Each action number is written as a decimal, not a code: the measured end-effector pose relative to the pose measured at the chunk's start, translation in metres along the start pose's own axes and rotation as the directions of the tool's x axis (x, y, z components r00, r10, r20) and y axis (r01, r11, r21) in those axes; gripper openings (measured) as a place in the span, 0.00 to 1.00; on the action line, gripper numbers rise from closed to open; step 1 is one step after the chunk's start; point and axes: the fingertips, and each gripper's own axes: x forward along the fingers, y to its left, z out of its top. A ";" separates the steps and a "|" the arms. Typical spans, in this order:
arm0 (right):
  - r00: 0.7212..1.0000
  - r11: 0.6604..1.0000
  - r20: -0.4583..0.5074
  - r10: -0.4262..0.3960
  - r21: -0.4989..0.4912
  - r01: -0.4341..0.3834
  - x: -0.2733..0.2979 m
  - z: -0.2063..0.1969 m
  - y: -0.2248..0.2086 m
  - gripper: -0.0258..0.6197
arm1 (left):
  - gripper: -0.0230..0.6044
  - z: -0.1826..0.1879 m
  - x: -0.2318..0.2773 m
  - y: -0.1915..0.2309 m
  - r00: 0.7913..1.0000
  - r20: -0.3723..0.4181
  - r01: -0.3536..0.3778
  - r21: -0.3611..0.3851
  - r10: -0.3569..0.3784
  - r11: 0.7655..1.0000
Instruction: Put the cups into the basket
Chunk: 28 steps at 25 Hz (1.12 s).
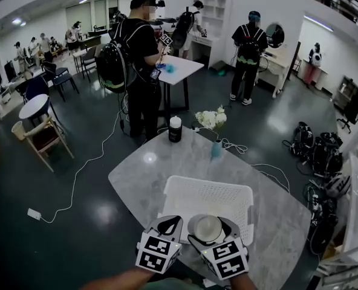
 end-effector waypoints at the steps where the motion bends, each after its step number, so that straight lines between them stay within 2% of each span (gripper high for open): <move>1: 1.000 1.000 -0.003 -0.001 -0.004 0.001 0.006 0.003 -0.002 0.66 | 0.04 0.003 0.004 0.004 1.000 0.000 0.000 0.004 0.000 1.000; 5: 1.000 0.999 -0.024 -0.010 -0.031 0.010 0.033 0.010 -0.012 0.66 | 0.04 0.008 0.019 0.024 1.000 -0.012 -0.005 0.021 0.005 1.000; 15: 0.990 0.997 -0.131 0.050 -0.048 -0.057 0.090 -0.002 -0.028 0.66 | 0.04 0.012 0.061 0.042 0.999 -0.048 0.022 0.017 -0.021 1.000; 28: 0.951 0.983 -0.273 0.148 -0.064 -0.171 0.147 -0.046 -0.033 0.66 | 0.04 -0.001 0.094 0.041 0.995 -0.101 0.028 0.011 -0.027 1.000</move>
